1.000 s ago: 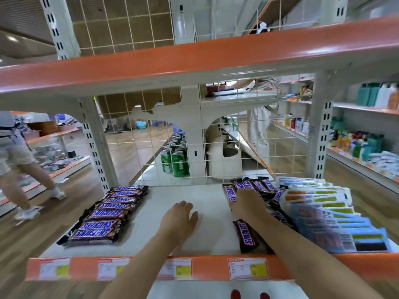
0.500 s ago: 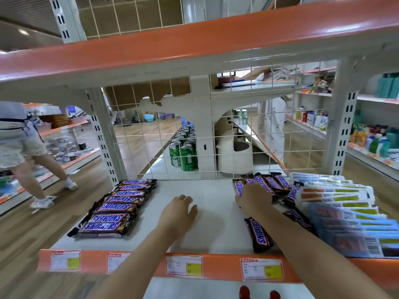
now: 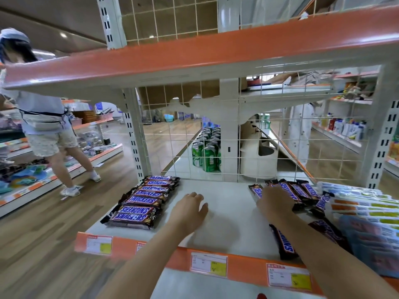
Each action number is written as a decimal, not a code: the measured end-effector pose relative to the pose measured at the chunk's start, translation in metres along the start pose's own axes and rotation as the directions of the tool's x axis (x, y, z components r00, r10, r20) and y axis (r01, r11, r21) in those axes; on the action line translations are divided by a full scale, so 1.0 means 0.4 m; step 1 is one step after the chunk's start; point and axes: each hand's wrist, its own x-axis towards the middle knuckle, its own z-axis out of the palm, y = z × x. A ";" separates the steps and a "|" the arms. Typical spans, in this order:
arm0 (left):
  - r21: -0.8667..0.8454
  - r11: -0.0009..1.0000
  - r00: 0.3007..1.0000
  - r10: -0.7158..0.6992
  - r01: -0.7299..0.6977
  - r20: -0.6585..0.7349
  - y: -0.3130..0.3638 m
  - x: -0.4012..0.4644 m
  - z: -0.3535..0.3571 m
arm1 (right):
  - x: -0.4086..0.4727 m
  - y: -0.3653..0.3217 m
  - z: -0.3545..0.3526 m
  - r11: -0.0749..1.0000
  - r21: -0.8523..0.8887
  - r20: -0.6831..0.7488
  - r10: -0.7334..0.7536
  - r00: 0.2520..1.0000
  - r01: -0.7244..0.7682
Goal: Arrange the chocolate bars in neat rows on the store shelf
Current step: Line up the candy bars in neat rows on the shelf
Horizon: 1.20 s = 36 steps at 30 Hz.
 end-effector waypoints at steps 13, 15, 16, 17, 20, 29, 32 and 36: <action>0.111 0.993 0.993 0.057 -0.045 -0.105 -0.066 -0.057 -0.086 | -0.079 -0.100 -0.085 0.837 -0.266 -0.504 -0.544 0.671 0.479; 0.148 0.988 0.989 0.068 -0.048 -0.132 -0.082 -0.069 -0.105 | -0.086 -0.111 -0.087 0.804 -0.283 -0.564 -0.581 0.588 0.523; 0.163 0.986 0.987 0.068 -0.044 -0.144 -0.089 -0.075 -0.114 | -0.092 -0.118 -0.091 0.792 -0.283 -0.587 -0.589 0.556 0.541; 0.173 0.984 0.985 0.069 -0.041 -0.160 -0.095 -0.081 -0.122 | -0.094 -0.125 -0.091 0.784 -0.278 -0.606 -0.591 0.532 0.554; 0.152 0.988 0.976 0.052 -0.019 -0.212 -0.113 -0.101 -0.147 | -0.111 -0.146 -0.095 0.753 -0.283 -0.635 -0.611 0.472 0.594; 0.223 0.974 0.963 0.107 -0.051 -0.247 -0.139 -0.144 -0.166 | -0.162 -0.192 -0.097 0.590 -0.434 -0.668 -0.718 0.195 0.681; 0.284 0.956 0.956 0.151 -0.077 -0.252 -0.134 -0.155 -0.165 | -0.180 -0.201 -0.105 0.569 -0.440 -0.658 -0.731 0.182 0.695; 0.295 0.952 0.948 0.162 -0.078 -0.272 -0.137 -0.167 -0.168 | -0.200 -0.203 -0.113 0.547 -0.442 -0.659 -0.735 0.156 0.711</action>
